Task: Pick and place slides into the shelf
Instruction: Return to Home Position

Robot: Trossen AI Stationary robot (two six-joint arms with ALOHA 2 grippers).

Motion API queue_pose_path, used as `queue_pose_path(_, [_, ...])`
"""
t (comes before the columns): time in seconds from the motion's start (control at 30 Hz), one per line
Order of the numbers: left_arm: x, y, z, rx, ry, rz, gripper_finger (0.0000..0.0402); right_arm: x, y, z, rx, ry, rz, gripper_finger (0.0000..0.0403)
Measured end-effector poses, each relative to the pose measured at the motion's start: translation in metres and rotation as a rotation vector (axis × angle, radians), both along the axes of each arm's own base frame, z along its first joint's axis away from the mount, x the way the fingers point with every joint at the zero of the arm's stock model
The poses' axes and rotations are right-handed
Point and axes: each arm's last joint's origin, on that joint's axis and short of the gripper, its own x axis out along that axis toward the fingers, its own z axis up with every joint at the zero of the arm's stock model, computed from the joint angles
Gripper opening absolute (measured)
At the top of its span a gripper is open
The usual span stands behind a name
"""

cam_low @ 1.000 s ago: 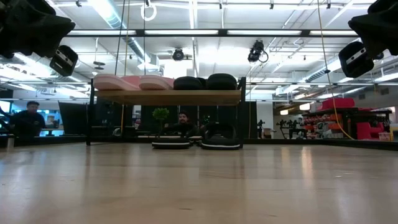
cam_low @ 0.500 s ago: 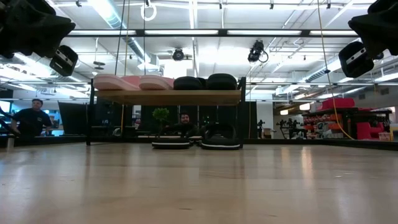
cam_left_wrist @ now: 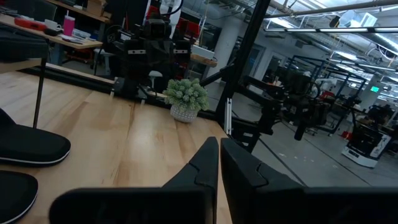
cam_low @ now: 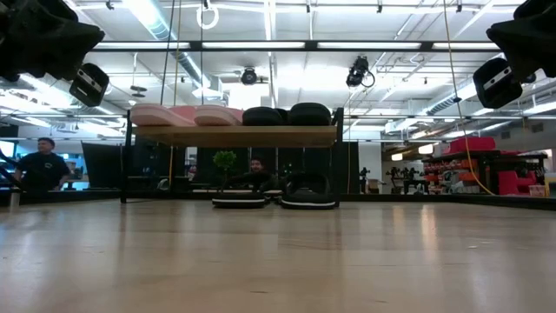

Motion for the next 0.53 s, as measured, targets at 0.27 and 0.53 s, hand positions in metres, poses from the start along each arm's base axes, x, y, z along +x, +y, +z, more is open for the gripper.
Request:
queue_pose_path(0.27, [0.0000, 0.0000, 0.0000, 0.000, 0.000, 0.000, 0.0033, 0.0000, 0.0000, 0.0000, 0.000, 0.000, 0.000, 0.0025])
queue_pose_path(0.53, [0.0000, 0.0000, 0.0000, 0.000, 0.000, 0.000, 0.0032, 0.0000, 0.0000, 0.0000, 0.000, 0.000, 0.000, 0.0025])
